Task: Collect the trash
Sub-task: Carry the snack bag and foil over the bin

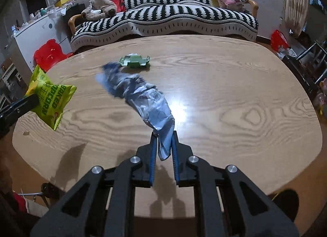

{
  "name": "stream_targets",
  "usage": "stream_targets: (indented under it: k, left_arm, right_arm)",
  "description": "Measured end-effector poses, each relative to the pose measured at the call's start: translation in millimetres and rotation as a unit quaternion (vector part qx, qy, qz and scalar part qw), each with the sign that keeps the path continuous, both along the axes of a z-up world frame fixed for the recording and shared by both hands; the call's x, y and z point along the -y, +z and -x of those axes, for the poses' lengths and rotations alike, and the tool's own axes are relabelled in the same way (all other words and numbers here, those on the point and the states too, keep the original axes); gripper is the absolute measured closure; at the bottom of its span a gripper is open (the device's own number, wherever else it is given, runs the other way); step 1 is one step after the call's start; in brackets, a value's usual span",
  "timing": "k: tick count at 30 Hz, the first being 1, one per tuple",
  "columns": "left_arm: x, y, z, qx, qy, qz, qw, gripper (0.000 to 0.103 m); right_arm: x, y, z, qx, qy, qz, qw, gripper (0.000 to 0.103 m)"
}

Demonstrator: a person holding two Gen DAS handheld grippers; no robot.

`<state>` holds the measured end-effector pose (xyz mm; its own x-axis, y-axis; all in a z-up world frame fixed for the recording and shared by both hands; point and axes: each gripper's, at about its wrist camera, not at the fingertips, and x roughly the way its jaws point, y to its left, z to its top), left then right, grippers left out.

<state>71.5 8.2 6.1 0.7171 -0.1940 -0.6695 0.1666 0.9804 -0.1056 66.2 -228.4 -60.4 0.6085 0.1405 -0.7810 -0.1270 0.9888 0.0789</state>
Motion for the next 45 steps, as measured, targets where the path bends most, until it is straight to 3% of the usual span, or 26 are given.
stream_targets:
  k: [16,22,28,32,36,41,45]
  left_arm:
    - [23,-13,-1,-0.011,-0.002,-0.019,0.9998,0.074]
    - [51,-11,-9,-0.009,-0.026,0.002,0.9996,0.074]
    - [112,-11,-9,-0.006,-0.074,0.031,0.9968,0.074]
    - [178,-16,5,-0.009,-0.143,0.046,0.9886,0.074]
    - [257,-24,32,-0.01,-0.223,0.052,0.9733,0.074]
    - [357,-46,72,-0.028,-0.317,0.055,0.9465,0.074]
    - [414,-71,97,-0.057,-0.36,0.055,0.9297,0.074]
  right_arm:
    - [7,18,15,0.023,-0.011,-0.007,1.0,0.089]
    - [56,28,27,0.034,-0.05,-0.01,0.998,0.088]
    - [133,33,57,0.034,-0.113,-0.016,0.993,0.088]
    - [195,33,92,0.032,-0.163,-0.013,0.986,0.088]
    - [254,24,130,0.021,-0.218,-0.017,0.976,0.088]
    - [316,6,176,-0.011,-0.278,-0.016,0.96,0.088]
    - [355,-15,205,-0.041,-0.308,-0.022,0.95,0.088]
